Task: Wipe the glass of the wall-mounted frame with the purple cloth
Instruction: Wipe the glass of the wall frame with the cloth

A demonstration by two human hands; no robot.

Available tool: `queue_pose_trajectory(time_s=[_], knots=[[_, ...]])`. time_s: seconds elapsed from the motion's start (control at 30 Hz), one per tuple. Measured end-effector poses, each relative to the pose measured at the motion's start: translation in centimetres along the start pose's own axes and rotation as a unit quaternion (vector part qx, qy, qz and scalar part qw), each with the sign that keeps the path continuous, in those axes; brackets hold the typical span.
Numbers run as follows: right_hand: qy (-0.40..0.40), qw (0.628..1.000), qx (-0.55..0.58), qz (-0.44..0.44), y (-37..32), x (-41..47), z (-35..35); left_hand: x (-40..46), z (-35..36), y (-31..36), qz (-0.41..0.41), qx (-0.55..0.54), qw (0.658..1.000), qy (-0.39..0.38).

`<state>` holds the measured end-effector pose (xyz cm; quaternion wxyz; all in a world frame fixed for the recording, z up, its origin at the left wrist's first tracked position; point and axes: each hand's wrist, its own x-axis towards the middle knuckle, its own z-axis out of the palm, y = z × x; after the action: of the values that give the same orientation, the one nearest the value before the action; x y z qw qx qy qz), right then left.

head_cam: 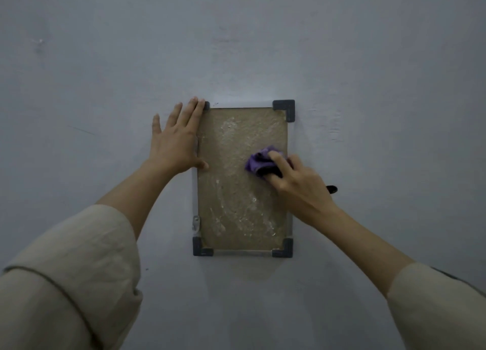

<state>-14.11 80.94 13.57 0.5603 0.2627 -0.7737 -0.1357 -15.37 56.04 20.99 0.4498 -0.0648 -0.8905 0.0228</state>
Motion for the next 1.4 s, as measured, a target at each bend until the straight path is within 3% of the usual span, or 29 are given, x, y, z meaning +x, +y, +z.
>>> queue_pose_trajectory(time_s=[0.07,0.17,0.33,0.47,0.7,0.97,1.13,1.3,1.4], knots=[[0.001,0.998,0.004,0.059,1.2,0.9,-0.5,0.0,0.0,-0.1,-0.003,0.0,1.0,0.001],[0.039,0.971,0.033,0.232,1.0,2.0,-0.6,0.0,0.0,0.0,-0.001,-0.002,1.0,-0.001],[-0.018,0.996,0.021,0.09,-0.4,1.1,-0.1,0.0,0.0,0.0,0.001,-0.001,1.0,-0.001],[0.007,0.984,0.037,0.176,1.3,2.3,-0.3,0.0,-0.1,-0.1,0.002,-0.003,1.0,0.0],[-0.005,0.977,0.056,0.207,1.2,2.6,0.0,0.0,-0.1,0.0,0.002,-0.006,1.0,0.0],[0.026,0.989,0.037,0.138,0.8,2.5,-0.3,-0.1,0.0,-0.1,0.003,-0.007,1.0,0.001],[0.041,0.997,-0.065,0.018,1.3,1.6,0.0,-0.1,0.0,-0.1,0.004,-0.005,1.0,0.004],[0.067,0.982,-0.078,0.159,1.5,3.5,-0.8,-0.1,0.1,-0.2,0.003,-0.007,1.0,0.007],[0.047,0.992,-0.054,0.1,-0.1,2.9,-0.4,-0.1,0.0,-0.2,0.003,-0.009,1.0,0.004]])
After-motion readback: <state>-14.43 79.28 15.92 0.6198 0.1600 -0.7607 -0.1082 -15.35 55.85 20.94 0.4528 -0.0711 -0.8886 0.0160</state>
